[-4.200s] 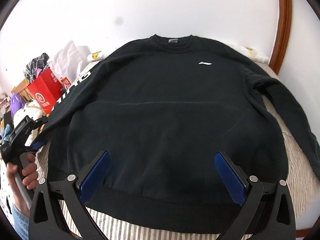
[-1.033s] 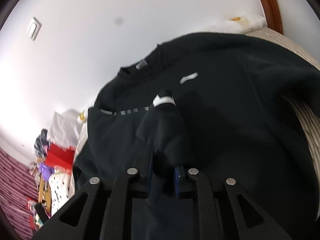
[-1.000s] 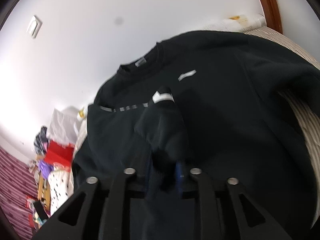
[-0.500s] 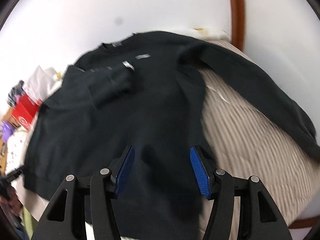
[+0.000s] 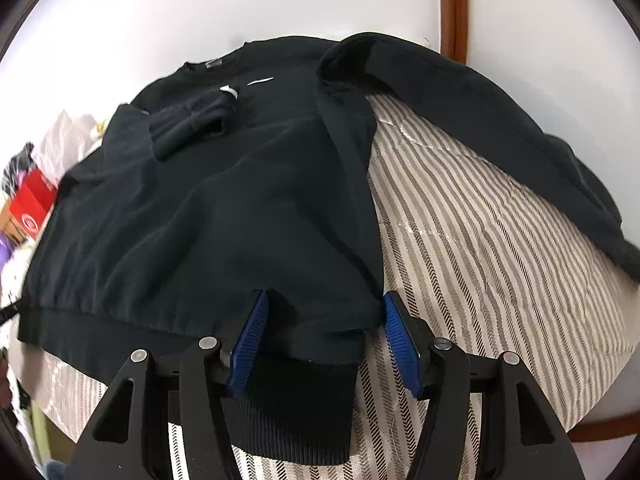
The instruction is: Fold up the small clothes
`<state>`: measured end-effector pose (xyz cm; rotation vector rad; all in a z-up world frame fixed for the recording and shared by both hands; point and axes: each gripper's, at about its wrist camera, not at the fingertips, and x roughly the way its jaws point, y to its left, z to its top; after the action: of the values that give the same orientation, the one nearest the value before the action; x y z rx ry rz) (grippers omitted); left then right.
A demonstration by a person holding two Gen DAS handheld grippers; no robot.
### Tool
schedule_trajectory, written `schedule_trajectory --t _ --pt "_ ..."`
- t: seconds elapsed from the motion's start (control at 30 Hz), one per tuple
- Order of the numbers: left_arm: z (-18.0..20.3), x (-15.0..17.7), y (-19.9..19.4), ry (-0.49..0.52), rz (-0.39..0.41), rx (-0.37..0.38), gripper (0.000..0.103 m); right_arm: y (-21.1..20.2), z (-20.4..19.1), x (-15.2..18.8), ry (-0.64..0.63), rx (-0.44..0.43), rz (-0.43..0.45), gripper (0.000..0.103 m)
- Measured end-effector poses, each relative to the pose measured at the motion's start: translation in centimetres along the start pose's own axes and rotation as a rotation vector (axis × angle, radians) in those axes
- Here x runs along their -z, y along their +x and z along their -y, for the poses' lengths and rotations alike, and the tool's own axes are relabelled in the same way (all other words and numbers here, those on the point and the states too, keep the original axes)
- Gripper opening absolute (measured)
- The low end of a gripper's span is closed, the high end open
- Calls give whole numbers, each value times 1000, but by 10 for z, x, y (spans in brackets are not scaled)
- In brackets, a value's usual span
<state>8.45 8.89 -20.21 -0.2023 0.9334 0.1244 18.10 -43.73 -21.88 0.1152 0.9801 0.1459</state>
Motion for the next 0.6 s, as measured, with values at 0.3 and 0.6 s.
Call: schedule_trajectory --t 0.3,0.6 --pt "-8 4 -7 -30 -22 34 12 -16 -2 5 -75 -38 29 14" --pt "0 35 -42 25 -55 77 12 -49 7 15 -130 -20 19 13"
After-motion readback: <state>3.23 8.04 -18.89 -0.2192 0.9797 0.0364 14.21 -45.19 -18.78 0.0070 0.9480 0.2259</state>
